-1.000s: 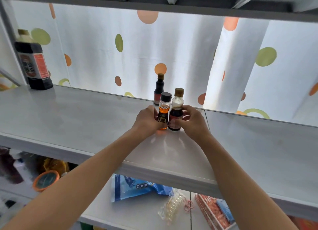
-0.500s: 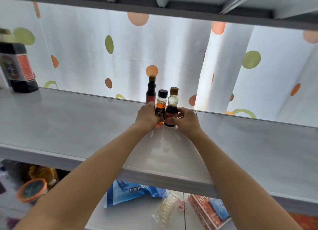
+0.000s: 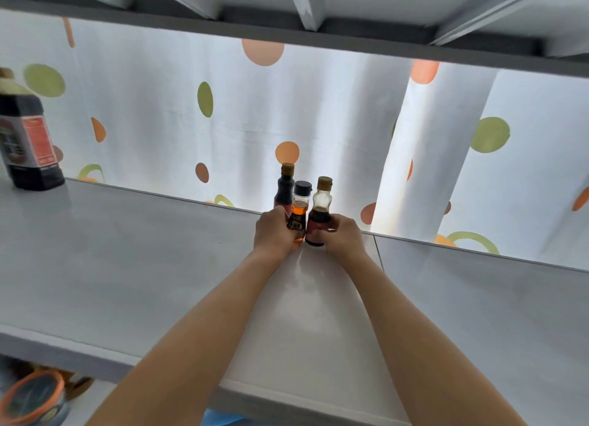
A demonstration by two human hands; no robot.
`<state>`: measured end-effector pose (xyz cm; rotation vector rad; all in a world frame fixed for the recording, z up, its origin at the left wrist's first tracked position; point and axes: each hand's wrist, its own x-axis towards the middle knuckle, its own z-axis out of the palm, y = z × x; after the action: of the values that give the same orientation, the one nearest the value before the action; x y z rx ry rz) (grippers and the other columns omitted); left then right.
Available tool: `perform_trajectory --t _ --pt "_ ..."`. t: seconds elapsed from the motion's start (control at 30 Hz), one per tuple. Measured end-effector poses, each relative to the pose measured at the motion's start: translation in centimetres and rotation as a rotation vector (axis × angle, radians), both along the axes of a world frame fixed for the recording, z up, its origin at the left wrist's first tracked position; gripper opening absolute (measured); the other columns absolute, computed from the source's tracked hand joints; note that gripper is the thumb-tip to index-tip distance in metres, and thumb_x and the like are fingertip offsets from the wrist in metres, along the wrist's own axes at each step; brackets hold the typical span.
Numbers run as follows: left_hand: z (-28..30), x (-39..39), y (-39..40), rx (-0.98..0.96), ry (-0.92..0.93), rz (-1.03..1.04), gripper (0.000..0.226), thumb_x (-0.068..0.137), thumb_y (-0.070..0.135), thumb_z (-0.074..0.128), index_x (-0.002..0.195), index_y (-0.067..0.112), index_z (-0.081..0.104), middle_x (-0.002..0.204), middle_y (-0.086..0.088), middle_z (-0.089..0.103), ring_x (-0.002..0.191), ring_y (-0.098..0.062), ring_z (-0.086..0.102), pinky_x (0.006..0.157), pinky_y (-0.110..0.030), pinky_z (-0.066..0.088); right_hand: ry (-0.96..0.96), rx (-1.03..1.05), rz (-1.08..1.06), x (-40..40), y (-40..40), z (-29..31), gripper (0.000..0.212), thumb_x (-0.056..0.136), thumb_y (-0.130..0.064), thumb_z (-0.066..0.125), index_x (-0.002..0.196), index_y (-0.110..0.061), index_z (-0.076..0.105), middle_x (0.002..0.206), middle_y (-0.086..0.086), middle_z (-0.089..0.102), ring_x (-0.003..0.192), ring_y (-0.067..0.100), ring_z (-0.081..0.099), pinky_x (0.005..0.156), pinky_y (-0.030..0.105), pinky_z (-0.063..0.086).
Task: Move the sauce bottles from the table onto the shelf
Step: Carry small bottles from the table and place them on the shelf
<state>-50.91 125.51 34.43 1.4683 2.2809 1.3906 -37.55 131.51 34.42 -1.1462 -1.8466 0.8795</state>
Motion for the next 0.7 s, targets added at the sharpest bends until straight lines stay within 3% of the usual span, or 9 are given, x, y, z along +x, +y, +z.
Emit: perform_trajectory --t 0.17,0.3,0.5,0.6,0.7 --pt "-0.6 0.0 2.1 0.008 -0.031 0.021 0.022 0.079 0.029 0.072 0.088 0.01 0.063 0.085 -0.007 0.069 0.08 -0.028 0.063 0.068 -0.033 0.048 0.025 0.013 -0.029 -0.9 1.9 -0.5 0.028 0.071 -0.016 0.079 0.099 -0.016 0.071 0.094 0.001 0.074 0.089 0.023 0.069 0.086 0.042 0.056" --pt "-0.8 0.2 2.6 -0.004 -0.026 -0.021 0.006 0.086 0.014 0.062 0.086 0.01 0.065 0.083 -0.008 0.068 0.081 -0.029 0.063 0.07 -0.034 0.05 0.034 0.001 -0.032 -0.8 3.1 -0.5 0.031 0.072 -0.014 0.078 0.101 -0.019 0.07 0.096 -0.001 0.074 0.09 0.021 0.069 0.087 0.043 0.055" --pt "-0.9 0.5 2.9 0.002 0.089 -0.043 0.013 0.089 0.008 0.057 0.094 0.004 0.069 0.095 -0.016 0.064 0.086 -0.032 0.062 0.071 -0.03 0.043 0.029 -0.019 -0.033 -1.0 3.8 -0.2 0.033 0.073 -0.012 0.076 0.106 -0.017 0.07 0.098 -0.001 0.074 0.09 0.021 0.07 0.089 0.044 0.056" --pt "-0.3 0.9 2.2 0.021 0.089 -0.048 0.01 0.089 0.007 0.053 0.09 0.004 0.062 0.088 -0.013 0.06 0.078 -0.03 0.054 0.069 -0.03 0.037 0.014 -0.021 -0.026 -1.2 4.1 0.0 0.032 0.073 -0.012 0.076 0.104 -0.019 0.07 0.097 -0.001 0.074 0.09 0.021 0.07 0.089 0.045 0.056" --pt "0.0 1.1 1.9 0.022 0.092 -0.026 0.01 0.09 0.008 0.052 0.098 0.005 0.058 0.086 -0.009 0.054 0.077 -0.026 0.047 0.069 -0.031 0.035 0.006 -0.024 -0.028 -1.3 4.1 0.2 0.034 0.072 -0.014 0.076 0.106 -0.017 0.07 0.099 0.0 0.074 0.092 0.022 0.069 0.09 0.044 0.055"
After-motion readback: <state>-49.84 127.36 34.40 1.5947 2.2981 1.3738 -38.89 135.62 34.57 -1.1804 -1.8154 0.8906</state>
